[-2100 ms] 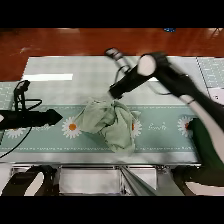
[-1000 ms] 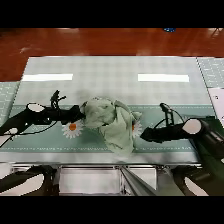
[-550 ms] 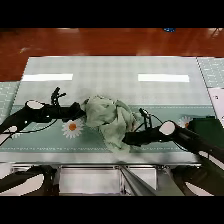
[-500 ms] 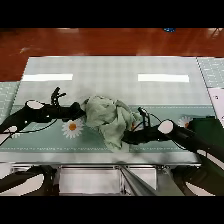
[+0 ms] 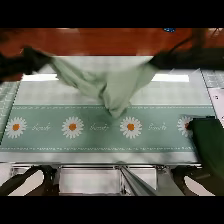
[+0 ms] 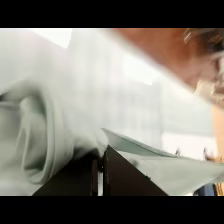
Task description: Fold the shirts.
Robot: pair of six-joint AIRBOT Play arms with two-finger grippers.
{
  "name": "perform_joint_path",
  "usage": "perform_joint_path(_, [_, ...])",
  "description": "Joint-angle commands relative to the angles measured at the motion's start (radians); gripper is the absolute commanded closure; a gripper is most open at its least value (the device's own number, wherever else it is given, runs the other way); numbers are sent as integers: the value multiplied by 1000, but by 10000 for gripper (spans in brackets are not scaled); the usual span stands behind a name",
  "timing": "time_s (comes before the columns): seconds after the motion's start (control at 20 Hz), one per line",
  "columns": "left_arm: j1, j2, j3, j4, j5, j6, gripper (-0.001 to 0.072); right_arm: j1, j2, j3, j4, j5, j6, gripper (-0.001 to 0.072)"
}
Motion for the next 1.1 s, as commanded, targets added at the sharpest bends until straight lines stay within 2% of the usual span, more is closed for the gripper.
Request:
perform_joint_path(0.0, [89,94,357,-83,-20,-17,690,-167,24,505,-96,157,23,694])
perform_joint_path(0.1, [132,130,548,-79,-53,-25,690,-192,40,693,-102,243,23,694])
perform_joint_path(0.2, [189,168,690,-37,-115,-50,690,-194,124,717,-151,238,23,694])
perform_joint_path(0.4, [304,313,811,232,-315,-84,690,-194,288,713,-384,358,47,694])
perform_joint_path(0.5, [277,390,795,401,-360,-150,690,-194,362,658,-467,389,71,694])
perform_joint_path(0.6, [171,464,753,545,-367,-167,689,-194,427,566,-514,418,84,694])
perform_joint_path(0.8, [-53,550,682,806,-473,-265,690,-194,471,414,-513,503,93,694])
perform_joint_path(0.95, [-77,558,588,904,-594,-313,689,-194,457,267,-425,473,107,694])
perform_joint_path(1.05, [-78,557,451,905,-602,-314,690,-194,415,145,-297,400,80,694])
